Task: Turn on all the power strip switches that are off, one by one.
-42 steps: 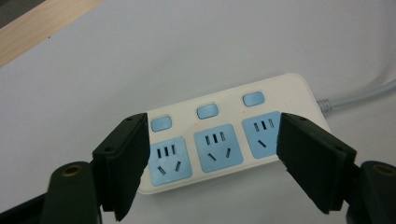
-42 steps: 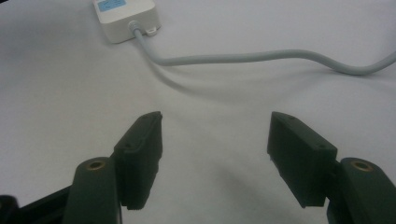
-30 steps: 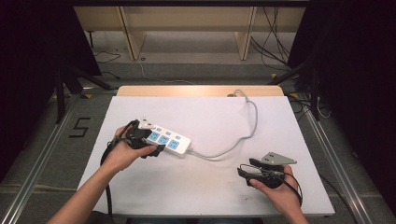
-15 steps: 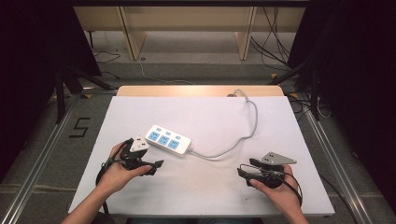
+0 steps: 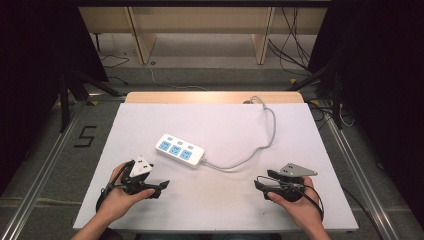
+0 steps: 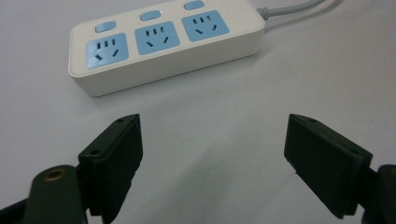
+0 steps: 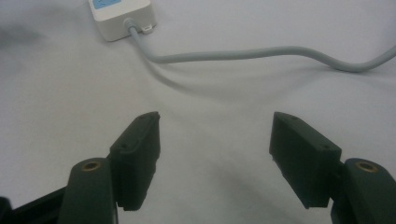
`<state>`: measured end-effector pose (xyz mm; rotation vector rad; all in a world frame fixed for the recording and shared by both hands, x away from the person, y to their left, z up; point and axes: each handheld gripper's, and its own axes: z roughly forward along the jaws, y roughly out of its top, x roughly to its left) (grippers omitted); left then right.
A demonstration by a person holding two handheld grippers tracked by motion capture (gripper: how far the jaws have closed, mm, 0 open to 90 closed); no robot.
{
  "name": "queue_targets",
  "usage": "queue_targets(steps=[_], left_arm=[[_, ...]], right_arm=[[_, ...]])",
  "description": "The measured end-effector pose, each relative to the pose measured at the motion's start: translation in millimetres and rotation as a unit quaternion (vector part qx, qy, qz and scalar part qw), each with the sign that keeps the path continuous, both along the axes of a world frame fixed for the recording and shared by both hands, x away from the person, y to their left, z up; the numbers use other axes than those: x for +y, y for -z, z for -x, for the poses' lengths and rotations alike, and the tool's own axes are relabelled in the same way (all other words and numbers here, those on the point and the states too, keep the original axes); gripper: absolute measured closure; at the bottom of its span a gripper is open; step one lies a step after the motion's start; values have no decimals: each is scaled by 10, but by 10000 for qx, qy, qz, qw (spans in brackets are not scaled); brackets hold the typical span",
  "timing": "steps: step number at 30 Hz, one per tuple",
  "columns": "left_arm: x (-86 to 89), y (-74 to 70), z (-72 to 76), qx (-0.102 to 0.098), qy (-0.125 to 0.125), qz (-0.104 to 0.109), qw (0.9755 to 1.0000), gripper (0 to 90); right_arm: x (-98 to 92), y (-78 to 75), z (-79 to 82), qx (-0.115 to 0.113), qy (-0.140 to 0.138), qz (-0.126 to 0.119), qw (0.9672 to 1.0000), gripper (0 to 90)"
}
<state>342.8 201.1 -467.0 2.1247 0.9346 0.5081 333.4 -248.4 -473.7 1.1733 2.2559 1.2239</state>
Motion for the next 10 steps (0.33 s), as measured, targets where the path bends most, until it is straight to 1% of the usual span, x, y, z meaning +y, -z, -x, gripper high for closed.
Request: queue_targets(steps=[1, 2, 5, 8, 10], left_arm=[[0, 0, 0, 0, 0, 0, 10000, 193], [9, 3, 2, -40, -28, 0, 10000, 192], [20, 2, 8, -78, -105, 70, 9999, 190], [21, 24, 1, -48, -123, 56, 9999, 190], [21, 50, -13, 6, -114, -1, 9999, 190]], right_arm=[[2, 3, 0, -1, 1, -5, 10000, 341], [4, 6, 0, -1, -4, -3, 10000, 340], [13, 10, 1, -12, -25, -12, 10000, 339], [14, 0, 8, -23, -25, -24, 10000, 338], [12, 1, 9, -18, -19, -27, 10000, 337]])
